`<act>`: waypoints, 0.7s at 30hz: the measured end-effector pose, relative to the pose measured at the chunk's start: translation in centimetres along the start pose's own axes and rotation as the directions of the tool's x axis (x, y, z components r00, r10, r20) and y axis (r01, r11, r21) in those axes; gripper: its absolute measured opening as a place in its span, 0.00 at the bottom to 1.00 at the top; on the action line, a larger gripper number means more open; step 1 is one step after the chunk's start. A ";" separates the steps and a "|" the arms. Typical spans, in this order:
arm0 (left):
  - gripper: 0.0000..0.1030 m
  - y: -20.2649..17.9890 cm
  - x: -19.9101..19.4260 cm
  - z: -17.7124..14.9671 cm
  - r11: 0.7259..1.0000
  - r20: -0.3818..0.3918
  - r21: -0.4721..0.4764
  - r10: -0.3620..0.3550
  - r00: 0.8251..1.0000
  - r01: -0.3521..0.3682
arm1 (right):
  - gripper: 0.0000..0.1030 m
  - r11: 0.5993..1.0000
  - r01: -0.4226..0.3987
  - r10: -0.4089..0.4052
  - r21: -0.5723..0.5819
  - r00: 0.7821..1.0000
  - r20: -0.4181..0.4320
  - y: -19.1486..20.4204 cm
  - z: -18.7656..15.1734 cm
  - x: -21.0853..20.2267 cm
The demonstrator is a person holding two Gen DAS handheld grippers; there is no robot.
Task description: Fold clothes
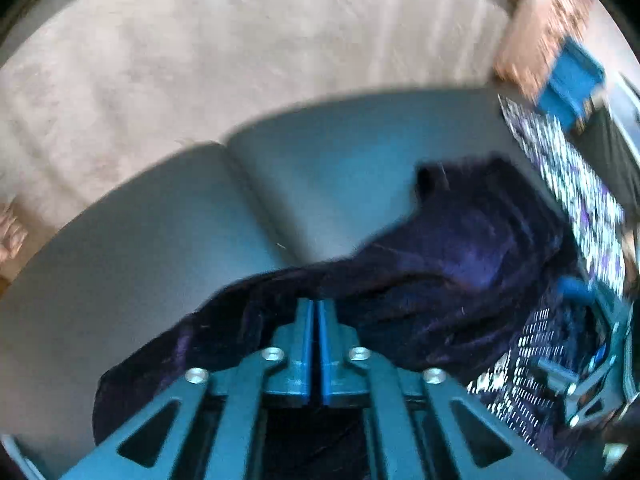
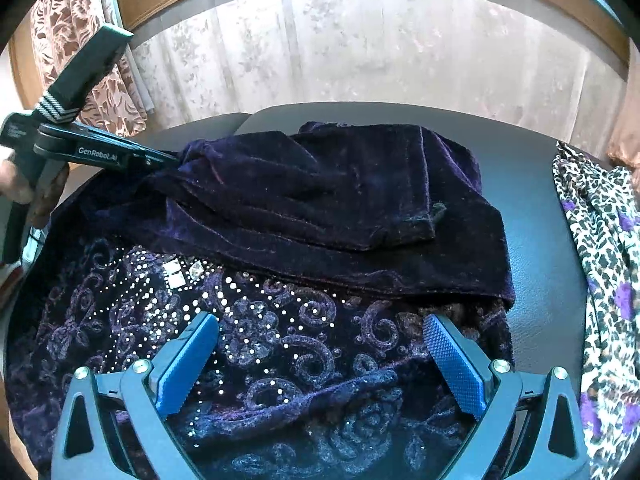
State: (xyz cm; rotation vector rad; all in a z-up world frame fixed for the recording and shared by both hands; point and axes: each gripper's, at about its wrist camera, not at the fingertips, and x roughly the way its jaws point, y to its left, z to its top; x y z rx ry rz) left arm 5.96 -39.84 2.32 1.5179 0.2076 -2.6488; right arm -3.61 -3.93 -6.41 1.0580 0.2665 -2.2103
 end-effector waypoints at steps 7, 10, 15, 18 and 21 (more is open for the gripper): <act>0.00 8.6 -8.1 -2.6 0.948 0.223 -0.319 0.078 0.972 -0.003 | 1.00 1.000 0.007 -0.007 -0.010 1.000 -0.001 -0.6 -0.1 -0.1; 0.24 6.3 -7.9 -3.2 0.983 0.175 -0.184 0.028 0.984 0.005 | 1.00 1.000 0.020 -0.020 -0.018 1.000 -0.004 -0.6 -0.1 -0.2; 0.44 0.4 -5.3 -2.0 0.993 0.038 0.082 -0.083 0.996 0.080 | 1.00 0.999 0.030 -0.030 -0.023 1.000 -0.007 -0.6 -0.3 -0.4; 0.49 -3.3 -4.1 -0.2 0.972 -0.008 0.221 -0.082 0.997 0.081 | 1.00 0.999 0.029 -0.029 -0.022 1.000 -0.006 -0.3 -0.3 -0.5; 0.52 -6.4 -3.2 1.4 0.930 -0.035 0.361 -0.056 0.998 0.065 | 1.00 0.999 0.026 -0.027 -0.019 1.000 -0.004 0.4 -0.1 -0.2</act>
